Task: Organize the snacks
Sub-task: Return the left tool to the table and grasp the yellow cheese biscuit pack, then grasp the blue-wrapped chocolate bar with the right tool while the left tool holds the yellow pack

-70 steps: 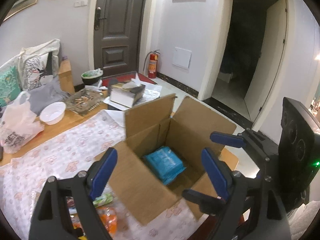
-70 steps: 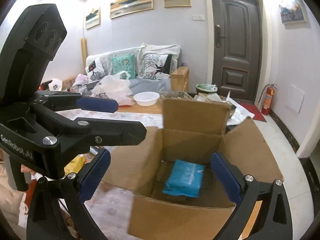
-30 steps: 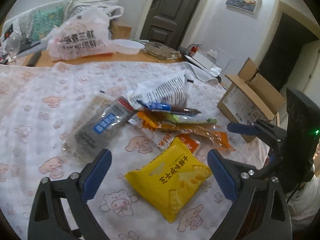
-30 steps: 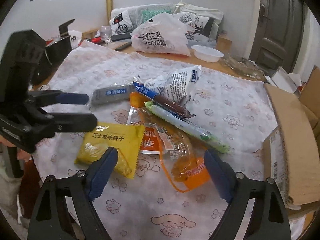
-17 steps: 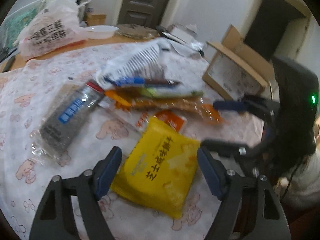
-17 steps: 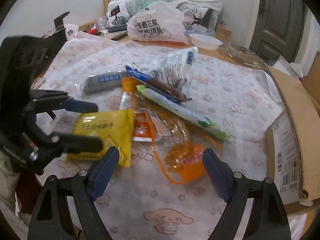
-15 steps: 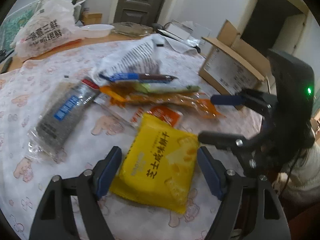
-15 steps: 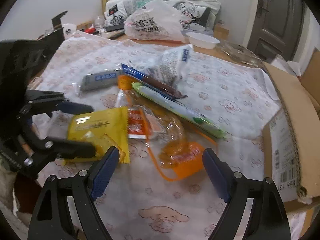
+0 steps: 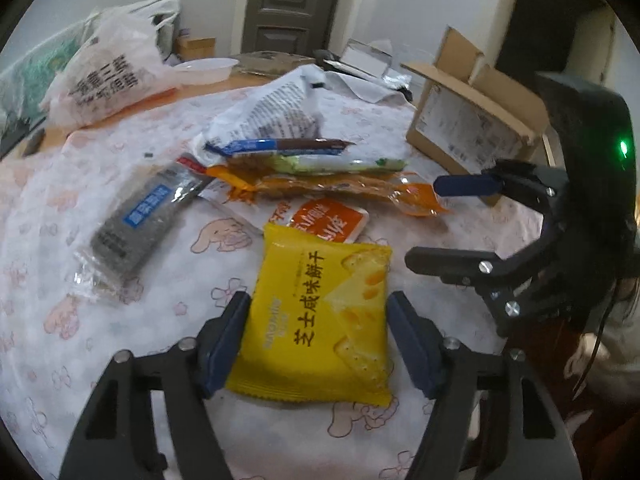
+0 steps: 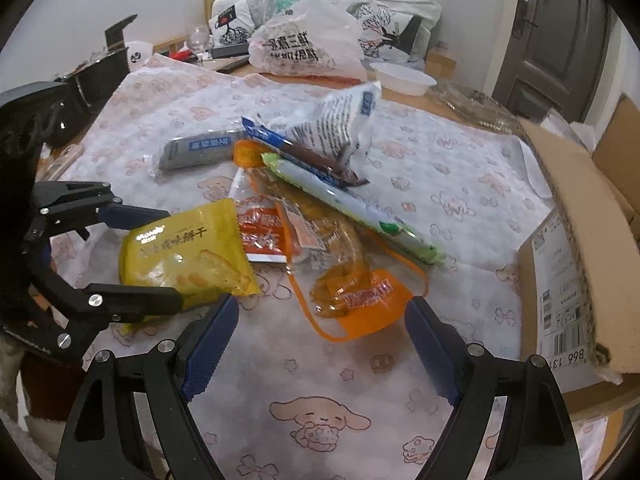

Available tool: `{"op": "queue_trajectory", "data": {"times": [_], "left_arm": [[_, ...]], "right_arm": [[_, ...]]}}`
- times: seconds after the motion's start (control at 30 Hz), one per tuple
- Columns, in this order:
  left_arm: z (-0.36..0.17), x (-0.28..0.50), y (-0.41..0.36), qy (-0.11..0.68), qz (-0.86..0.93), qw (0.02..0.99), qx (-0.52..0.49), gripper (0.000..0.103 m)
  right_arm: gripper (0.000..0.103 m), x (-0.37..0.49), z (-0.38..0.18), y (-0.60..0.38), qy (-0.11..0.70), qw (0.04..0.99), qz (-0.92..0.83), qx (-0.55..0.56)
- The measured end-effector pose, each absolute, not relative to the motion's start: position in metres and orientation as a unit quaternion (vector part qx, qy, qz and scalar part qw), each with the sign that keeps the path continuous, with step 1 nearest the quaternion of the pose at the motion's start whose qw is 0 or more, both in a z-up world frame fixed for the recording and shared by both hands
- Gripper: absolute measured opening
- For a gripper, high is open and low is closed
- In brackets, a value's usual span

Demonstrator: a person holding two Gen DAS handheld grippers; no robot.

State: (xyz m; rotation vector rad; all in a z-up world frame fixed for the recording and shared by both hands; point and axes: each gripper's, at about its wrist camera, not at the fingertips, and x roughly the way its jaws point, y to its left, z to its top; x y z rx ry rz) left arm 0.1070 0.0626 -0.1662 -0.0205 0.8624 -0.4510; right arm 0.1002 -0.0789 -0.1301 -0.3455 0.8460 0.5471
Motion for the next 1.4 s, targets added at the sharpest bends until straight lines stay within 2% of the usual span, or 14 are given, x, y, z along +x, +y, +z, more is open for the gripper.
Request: {"op": "queue_trajectory", "data": {"times": [0.13, 0.47, 0.9, 1.17, 1.4], "left_arm": [[-0.159, 0.111, 0.088, 0.408, -0.180, 0.893, -0.054, 0.067], [-0.102, 0.140, 0.126, 0.325, -0.130, 0.930, -0.115, 0.067], [-0.131, 0.169, 0.146, 0.325, -0.141, 0.917, -0.182, 0.067], [-0.130, 0.163, 0.147, 0.316, -0.153, 0.917, -0.187, 0.067], [-0.138, 0.165, 0.158, 0.333, -0.105, 0.917, -0.191, 0.067]], "right_arm": [[0.083, 0.099, -0.117, -0.070, 0.383, 0.868, 0.267, -0.169], [0.080, 0.144, -0.092, -0.034, 0.373, 0.869, 0.286, -0.153], [0.077, 0.212, -0.124, -0.030, 0.454, 0.837, 0.292, -0.086], [0.059, 0.183, -0.109, -0.031, 0.469, 0.810, 0.348, -0.057], [0.053, 0.171, -0.106, -0.011, 0.457, 0.806, 0.358, -0.111]]}}
